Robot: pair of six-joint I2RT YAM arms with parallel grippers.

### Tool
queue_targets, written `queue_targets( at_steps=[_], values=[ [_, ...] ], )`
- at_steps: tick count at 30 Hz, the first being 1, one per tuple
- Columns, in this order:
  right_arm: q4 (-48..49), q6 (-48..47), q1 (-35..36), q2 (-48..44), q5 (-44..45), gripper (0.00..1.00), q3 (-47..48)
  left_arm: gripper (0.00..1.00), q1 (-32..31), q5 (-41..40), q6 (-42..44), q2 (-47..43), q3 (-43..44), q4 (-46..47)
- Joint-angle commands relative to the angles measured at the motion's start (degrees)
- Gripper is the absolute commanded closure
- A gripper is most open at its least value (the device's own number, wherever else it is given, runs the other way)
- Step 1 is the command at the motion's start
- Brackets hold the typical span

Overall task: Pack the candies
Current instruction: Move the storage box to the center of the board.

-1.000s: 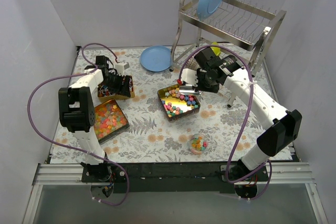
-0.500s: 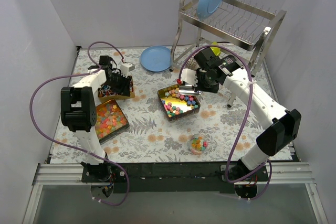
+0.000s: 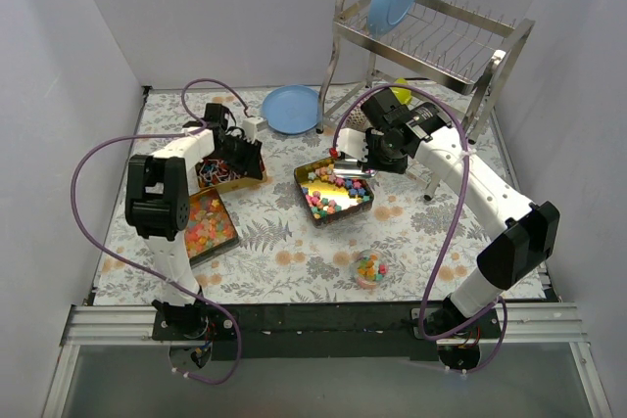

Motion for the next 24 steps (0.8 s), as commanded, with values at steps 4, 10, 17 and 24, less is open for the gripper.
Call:
queue_targets(
  at_steps=[4,10,17,24],
  values=[
    [1.2,0.6,-0.2,-0.8,-0.6,0.99,0.7,0.81,-3.6,4.6,-10.4,5.3,7.6,0.1],
    [1.2,0.5,-0.3,-2.0,-0.2,0.99,-0.5,0.81,-4.0,6.0,-19.1,4.3,5.0,2.7],
    [1.2,0.5,-0.8,-4.7,0.2,0.99,-2.8,0.81,-5.8,6.1,-22.9,-0.5,-2.4,5.0],
    [1.1,0.5,-1.0,-6.6,0.5,0.99,-4.5,0.81,-9.6,7.4,-21.4,-5.7,-10.5,6.9]
  ],
)
